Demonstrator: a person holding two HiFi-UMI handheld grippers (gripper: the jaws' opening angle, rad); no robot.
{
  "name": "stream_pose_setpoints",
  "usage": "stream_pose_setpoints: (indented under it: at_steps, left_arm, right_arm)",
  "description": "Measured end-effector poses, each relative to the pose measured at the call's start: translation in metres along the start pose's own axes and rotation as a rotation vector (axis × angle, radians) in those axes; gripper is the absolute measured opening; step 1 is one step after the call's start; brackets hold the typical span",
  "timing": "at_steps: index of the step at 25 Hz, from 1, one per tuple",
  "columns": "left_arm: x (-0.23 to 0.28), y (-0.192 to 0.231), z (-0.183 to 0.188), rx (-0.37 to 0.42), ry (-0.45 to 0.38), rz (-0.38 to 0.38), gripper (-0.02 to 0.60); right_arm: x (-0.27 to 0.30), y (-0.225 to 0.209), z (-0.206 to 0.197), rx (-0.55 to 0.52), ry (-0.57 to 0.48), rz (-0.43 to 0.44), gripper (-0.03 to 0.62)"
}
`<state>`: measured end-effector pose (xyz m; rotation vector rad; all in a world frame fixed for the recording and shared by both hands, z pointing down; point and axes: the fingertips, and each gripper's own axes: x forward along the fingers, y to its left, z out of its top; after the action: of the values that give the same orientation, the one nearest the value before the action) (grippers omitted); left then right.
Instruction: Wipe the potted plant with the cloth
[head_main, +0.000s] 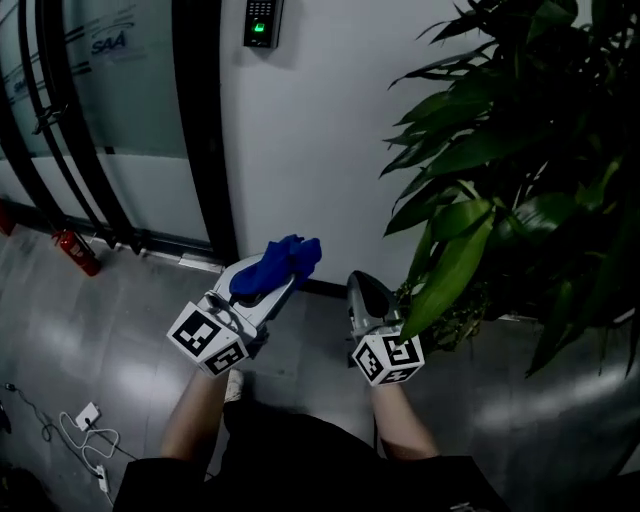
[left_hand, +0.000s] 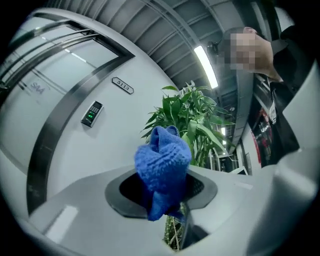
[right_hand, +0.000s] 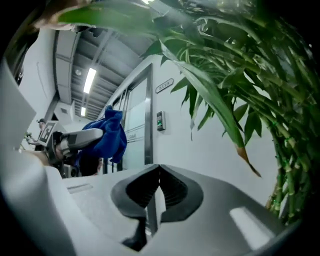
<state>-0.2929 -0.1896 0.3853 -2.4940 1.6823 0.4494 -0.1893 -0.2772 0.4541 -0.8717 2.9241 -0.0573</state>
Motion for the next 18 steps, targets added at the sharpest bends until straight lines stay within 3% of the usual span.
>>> stream_pose_setpoints:
  at_steps: [5, 10, 18]
  left_arm:
    - [0.03, 0.06, 0.015, -0.04, -0.006, -0.164, 0.15]
    - [0.081, 0.076, 0.026, -0.08, 0.003, -0.449, 0.15]
    - [0.124, 0.076, 0.043, -0.094, -0.011, -0.676, 0.15]
  right_arm:
    - [0.036, -0.023, 0.0, 0.008, -0.007, -0.245, 0.003]
    - [0.023, -0.054, 0.02, -0.02, -0.01, -0.575, 0.003]
    - [0.021, -0.08, 0.05, -0.016, -0.106, -0.81, 0.003]
